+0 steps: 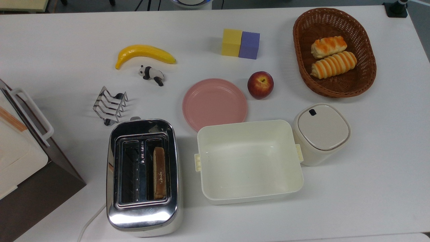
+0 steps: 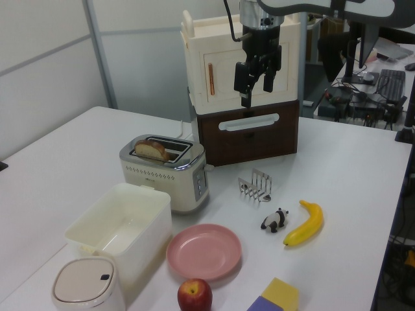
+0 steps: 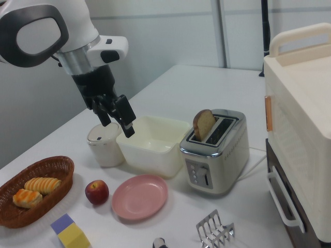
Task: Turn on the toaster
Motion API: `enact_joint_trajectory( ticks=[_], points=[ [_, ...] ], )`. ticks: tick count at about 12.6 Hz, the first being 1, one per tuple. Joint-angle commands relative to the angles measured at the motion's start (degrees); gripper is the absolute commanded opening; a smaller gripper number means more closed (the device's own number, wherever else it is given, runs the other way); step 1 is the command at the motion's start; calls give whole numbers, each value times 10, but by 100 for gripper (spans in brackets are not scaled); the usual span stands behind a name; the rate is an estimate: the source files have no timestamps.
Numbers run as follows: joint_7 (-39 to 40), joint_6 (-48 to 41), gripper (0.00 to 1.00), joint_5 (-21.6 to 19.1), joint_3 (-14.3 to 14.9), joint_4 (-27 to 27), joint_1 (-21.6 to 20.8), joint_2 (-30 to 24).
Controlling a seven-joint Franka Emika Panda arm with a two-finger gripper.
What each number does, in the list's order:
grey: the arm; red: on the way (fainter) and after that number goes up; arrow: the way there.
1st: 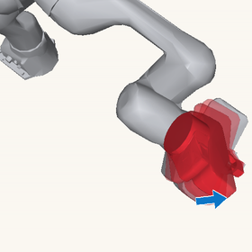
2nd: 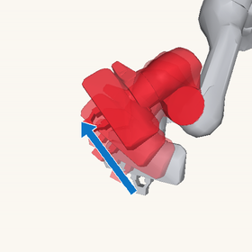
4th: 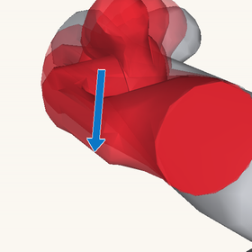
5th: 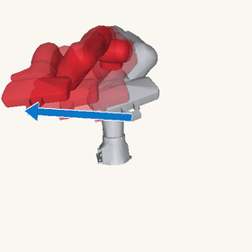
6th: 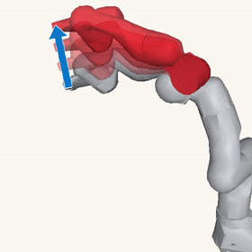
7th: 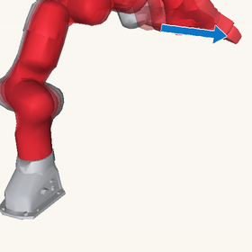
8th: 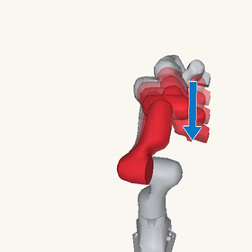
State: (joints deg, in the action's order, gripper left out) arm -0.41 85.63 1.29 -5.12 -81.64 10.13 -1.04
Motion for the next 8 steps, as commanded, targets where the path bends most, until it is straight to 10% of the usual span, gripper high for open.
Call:
enact_joint_trajectory(
  ticks=[1,8],
  points=[
    [29,27,100,-7,22,-12,-18,0],
    [83,28,100,-9,27,-13,-14,2]
  ],
)
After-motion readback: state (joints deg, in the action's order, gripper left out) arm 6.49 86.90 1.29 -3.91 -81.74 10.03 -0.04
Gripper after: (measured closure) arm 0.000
